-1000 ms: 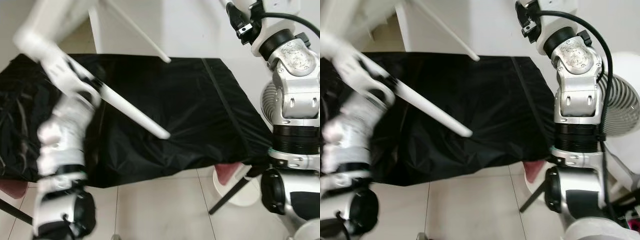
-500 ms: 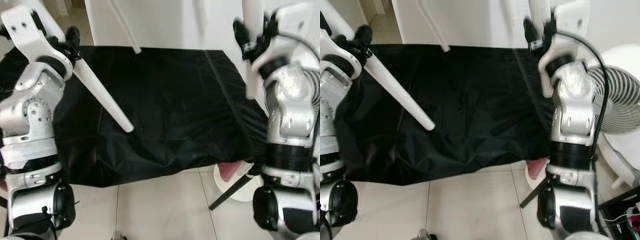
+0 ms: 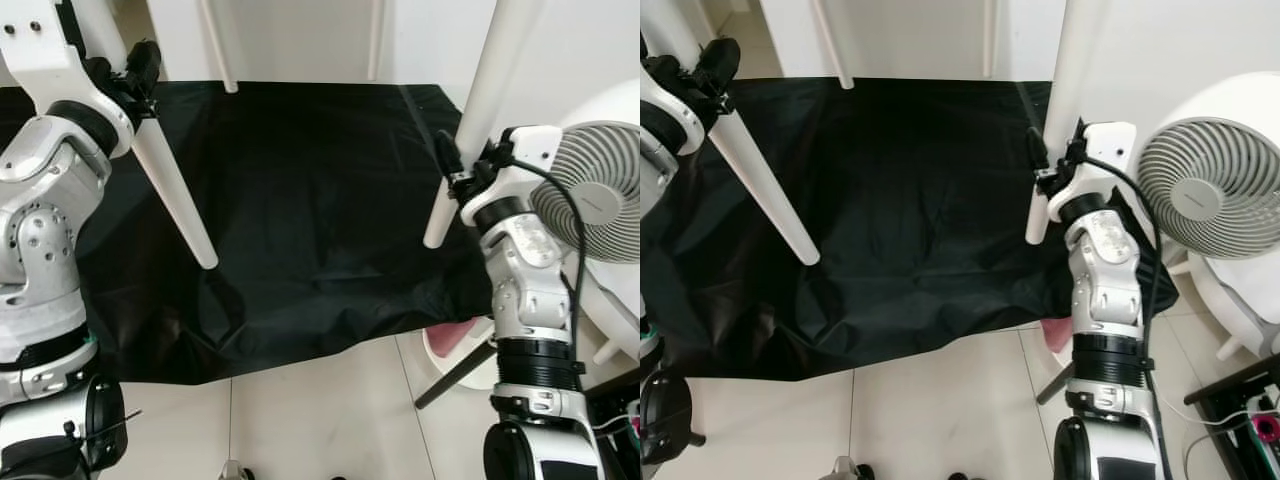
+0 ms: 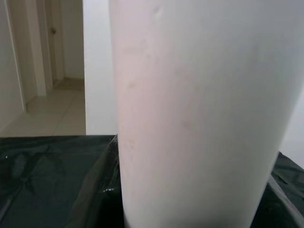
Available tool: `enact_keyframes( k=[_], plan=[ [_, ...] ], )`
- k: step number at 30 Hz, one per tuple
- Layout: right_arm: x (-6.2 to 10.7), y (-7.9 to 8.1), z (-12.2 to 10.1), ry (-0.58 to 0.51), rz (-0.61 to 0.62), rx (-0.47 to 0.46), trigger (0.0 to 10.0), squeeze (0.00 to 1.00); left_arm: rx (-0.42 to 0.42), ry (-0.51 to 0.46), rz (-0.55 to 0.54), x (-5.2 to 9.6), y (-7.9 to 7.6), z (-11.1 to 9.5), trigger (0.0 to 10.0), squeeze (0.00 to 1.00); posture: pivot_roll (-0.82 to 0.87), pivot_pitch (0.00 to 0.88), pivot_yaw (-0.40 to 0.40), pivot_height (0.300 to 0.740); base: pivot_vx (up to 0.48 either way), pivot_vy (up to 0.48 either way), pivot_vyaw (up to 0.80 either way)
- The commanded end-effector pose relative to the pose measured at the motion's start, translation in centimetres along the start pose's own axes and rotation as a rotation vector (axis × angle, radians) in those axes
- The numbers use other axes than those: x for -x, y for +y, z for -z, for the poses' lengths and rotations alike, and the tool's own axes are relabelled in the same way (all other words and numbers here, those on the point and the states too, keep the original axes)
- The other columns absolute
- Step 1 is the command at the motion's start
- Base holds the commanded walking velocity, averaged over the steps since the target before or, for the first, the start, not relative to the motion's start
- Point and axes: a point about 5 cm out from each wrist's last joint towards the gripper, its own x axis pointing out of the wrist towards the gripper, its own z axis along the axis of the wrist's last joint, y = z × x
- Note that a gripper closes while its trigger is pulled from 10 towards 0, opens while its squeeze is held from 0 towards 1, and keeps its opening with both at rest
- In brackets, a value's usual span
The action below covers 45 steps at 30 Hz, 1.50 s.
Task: Building children table
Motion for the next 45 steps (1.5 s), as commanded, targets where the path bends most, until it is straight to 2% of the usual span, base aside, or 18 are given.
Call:
enact_keyframes(
  k=[1,3,5,6,7,9,10,11,12,13,14,21,25,30,35,39,40,45],
  plan=[
    [0.7,-0.6,2.2,0.069,0.055,-0.083,0.0,0.00,0.024,-0.025,-0.034,0.9,0.8,-0.3,0.0,0.00,0.05,0.158,-0.014,0.740,0.000,0.000,0.00],
    [0.9,0.0,3.8,0.121,0.033,-0.103,0.0,0.00,0.027,0.016,-0.038,1.4,0.6,0.8,0.0,0.00,0.05,0.161,-0.013,0.740,0.000,0.000,0.00],
    [1.0,0.2,4.4,0.141,0.026,-0.106,0.0,0.00,0.028,0.032,-0.039,1.5,0.5,1.2,0.0,0.00,0.05,0.161,-0.013,0.740,0.000,0.000,0.00],
    [1.1,0.5,4.8,0.155,0.009,-0.102,1.5,0.00,0.018,0.050,-0.049,1.7,0.6,1.5,0.0,0.00,0.06,0.161,-0.014,0.740,0.000,0.000,0.00],
    [1.2,0.8,5.1,0.159,-0.010,-0.112,7.4,0.00,0.022,0.072,-0.047,1.9,0.6,2.0,0.9,0.00,0.06,0.161,-0.012,0.740,0.000,0.000,0.00],
    [1.2,1.0,5.2,0.158,-0.022,-0.120,7.4,0.00,0.026,0.085,-0.045,2.0,0.6,2.2,0.9,0.00,0.06,0.160,-0.015,0.740,0.000,0.000,0.00],
    [1.2,1.1,5.3,0.159,-0.026,-0.130,10.0,0.00,0.032,0.110,-0.035,2.1,0.5,2.6,10.0,0.00,0.06,0.160,-0.015,0.740,0.000,0.000,0.00],
    [1.2,1.1,5.4,0.160,-0.025,-0.136,10.0,0.22,0.036,0.126,-0.027,2.2,0.4,2.9,10.0,0.00,0.06,0.160,-0.015,0.740,0.000,0.000,0.00],
    [1.2,1.1,5.4,0.160,-0.025,-0.136,10.0,0.22,0.036,0.126,-0.027,2.2,0.4,2.9,10.0,0.00,0.06,0.160,-0.015,0.740,0.000,0.000,0.00],
    [1.1,0.9,5.4,0.149,-0.020,-0.137,10.0,1.00,0.040,0.131,-0.027,2.3,0.5,3.0,10.0,0.51,0.06,0.155,-0.015,0.740,0.000,0.000,0.00],
    [1.0,0.7,5.2,0.132,-0.012,-0.136,10.0,1.00,0.044,0.126,-0.026,2.4,0.6,3.1,10.0,1.00,0.06,0.154,-0.014,0.740,0.000,0.000,0.00],
    [1.1,0.4,4.5,0.098,-0.024,-0.113,10.0,1.00,0.038,0.137,0.009,2.7,0.6,3.6,10.0,1.00,0.06,0.155,-0.010,0.740,0.000,0.000,0.00],
    [1.8,-0.1,3.6,0.055,-0.027,-0.080,10.0,1.00,0.012,0.156,0.034,3.5,0.5,4.1,10.0,1.00,0.06,0.158,-0.006,0.740,0.000,0.000,0.00],
    [2.9,-0.6,3.0,0.033,-0.019,-0.049,10.0,1.00,0.033,0.162,0.042,4.3,0.4,4.5,10.0,1.00,0.06,0.155,-0.005,0.740,0.000,0.000,0.00],
    [3.3,-0.7,2.8,0.028,-0.006,-0.037,10.0,1.00,0.047,0.160,0.053,4.8,0.3,4.7,10.0,1.00,0.06,0.151,-0.004,0.740,0.000,0.000,0.00],
    [4.1,-0.6,2.4,0.017,0.000,-0.026,10.0,1.00,0.044,0.177,0.049,5.6,0.5,5.5,10.0,1.00,0.06,0.145,-0.006,0.740,0.000,0.000,0.00],
    [4.5,-0.5,2.4,0.017,0.000,-0.027,10.0,0.00,0.043,0.186,0.040,6.0,0.7,6.0,10.0,1.00,0.06,0.145,-0.005,0.740,0.000,0.000,0.00],
    [5.6,-0.4,2.3,0.016,0.006,-0.027,10.0,0.00,0.045,0.199,0.015,7.2,1.0,7.2,10.0,1.00,0.06,0.141,-0.004,0.740,0.000,0.000,0.00]
  ],
)
